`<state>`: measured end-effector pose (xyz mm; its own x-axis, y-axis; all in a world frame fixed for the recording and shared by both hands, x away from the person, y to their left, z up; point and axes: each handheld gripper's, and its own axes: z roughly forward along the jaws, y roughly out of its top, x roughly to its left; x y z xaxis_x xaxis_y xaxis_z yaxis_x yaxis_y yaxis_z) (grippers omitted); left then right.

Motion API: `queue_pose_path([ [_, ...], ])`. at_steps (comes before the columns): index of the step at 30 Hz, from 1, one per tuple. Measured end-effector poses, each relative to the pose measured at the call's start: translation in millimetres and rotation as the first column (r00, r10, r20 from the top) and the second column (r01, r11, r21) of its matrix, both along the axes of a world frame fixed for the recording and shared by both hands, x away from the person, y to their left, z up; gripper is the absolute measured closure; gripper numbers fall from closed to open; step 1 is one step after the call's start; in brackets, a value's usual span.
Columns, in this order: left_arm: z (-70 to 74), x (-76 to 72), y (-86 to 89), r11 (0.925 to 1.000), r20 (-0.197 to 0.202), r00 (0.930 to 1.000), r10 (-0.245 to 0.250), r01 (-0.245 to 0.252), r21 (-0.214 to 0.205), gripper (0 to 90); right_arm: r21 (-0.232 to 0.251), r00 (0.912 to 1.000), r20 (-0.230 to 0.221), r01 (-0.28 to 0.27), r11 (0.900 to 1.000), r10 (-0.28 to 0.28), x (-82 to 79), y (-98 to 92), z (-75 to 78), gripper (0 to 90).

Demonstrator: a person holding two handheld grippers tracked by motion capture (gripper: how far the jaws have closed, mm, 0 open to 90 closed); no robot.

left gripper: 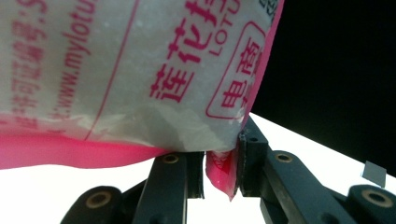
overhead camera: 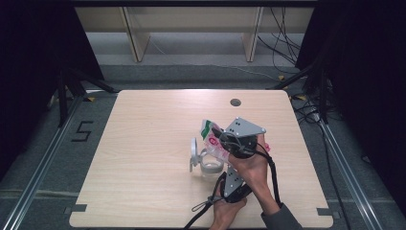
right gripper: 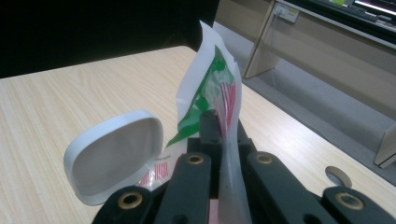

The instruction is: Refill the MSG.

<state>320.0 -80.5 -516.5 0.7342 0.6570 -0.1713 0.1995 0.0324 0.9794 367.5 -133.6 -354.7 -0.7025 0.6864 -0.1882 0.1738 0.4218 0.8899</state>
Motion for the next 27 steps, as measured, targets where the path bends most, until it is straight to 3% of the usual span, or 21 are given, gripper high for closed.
queue_pose_path([
  [2,1.1,-0.1,-1.0,1.0000,0.003,1.0000,-0.004,0.004,-0.006,75.7,-0.010,0.9993,0.038,0.003,0.9999,-0.002,0.9,0.2,0.6,90.0],
  [5,2.5,0.2,-1.8,1.0000,0.008,1.0000,-0.003,0.003,-0.006,75.8,-0.016,0.9996,0.021,-0.018,0.9997,0.018,0.2,1.0,2.0,90.0],
  [6,2.5,0.2,-2.4,1.0000,0.008,1.0000,-0.002,0.002,-0.008,75.8,-0.018,0.9989,0.046,-0.010,0.9998,0.011,0.7,0.7,2.2,90.0],
  [12,2.4,1.4,-4.0,0.9999,0.005,1.0000,-0.003,0.003,-0.010,75.9,-0.021,0.9988,0.046,-0.015,0.9997,0.016,2.4,-0.5,2.2,90.0],
  [17,2.5,1.2,-4.1,1.0000,0.005,1.0000,0.000,0.000,-0.010,75.9,-0.003,0.9999,-0.010,-0.006,1.0000,0.006,0.4,1.0,1.6,90.0],
  [25,2.8,0.4,-3.5,1.0000,0.008,1.0000,0.001,-0.001,0.002,75.8,0.006,0.9998,-0.005,-0.020,0.9998,0.020,1.7,-0.1,1.8,90.0],
  [26,2.5,0.6,-3.5,1.0000,0.009,1.0000,0.001,-0.001,0.000,75.9,-0.006,0.9996,0.014,-0.024,0.9997,0.024,2.6,-0.6,2.0,90.0],
  [27,2.5,0.7,-3.6,1.0000,0.008,1.0000,0.001,-0.001,0.000,75.9,0.006,1.0000,0.007,-0.003,1.0000,0.003,1.1,0.0,1.6,90.0],
])
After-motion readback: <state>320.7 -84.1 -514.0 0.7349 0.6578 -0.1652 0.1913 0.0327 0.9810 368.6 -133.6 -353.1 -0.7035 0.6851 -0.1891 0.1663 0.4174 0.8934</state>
